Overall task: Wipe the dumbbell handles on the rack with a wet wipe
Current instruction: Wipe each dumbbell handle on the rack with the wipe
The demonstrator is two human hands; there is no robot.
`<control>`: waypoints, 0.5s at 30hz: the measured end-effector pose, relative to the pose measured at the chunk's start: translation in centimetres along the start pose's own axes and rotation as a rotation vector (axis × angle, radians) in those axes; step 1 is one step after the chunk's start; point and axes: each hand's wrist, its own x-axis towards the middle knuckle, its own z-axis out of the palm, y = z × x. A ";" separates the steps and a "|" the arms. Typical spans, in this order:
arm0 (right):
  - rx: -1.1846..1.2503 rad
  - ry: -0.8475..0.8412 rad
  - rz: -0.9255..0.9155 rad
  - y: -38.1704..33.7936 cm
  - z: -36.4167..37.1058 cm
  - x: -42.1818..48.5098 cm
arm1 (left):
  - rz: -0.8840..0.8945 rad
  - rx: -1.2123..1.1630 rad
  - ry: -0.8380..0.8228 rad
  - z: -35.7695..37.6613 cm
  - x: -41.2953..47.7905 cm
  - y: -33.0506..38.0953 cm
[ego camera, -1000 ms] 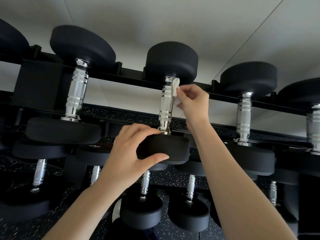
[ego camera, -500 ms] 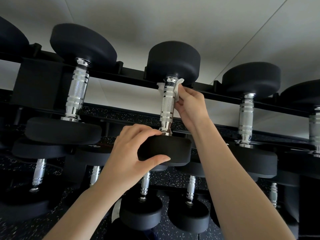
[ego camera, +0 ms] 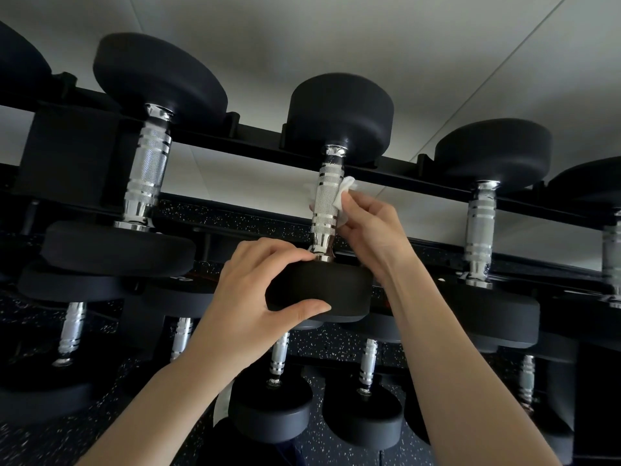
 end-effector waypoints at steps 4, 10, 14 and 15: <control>0.023 0.007 0.001 -0.9 0.3 0.6 | -0.007 0.000 -0.013 -0.1 0.0 0.0; -0.016 -0.025 0.013 -2.0 0.2 0.8 | -0.014 0.006 -0.009 0.0 -0.1 0.1; -0.226 -0.051 0.061 -0.7 -1.0 -1.2 | -0.015 -0.008 -0.006 0.0 -0.1 0.1; -0.302 -0.043 0.076 -0.4 -1.2 -1.6 | -0.013 -0.008 -0.004 0.0 -0.1 0.1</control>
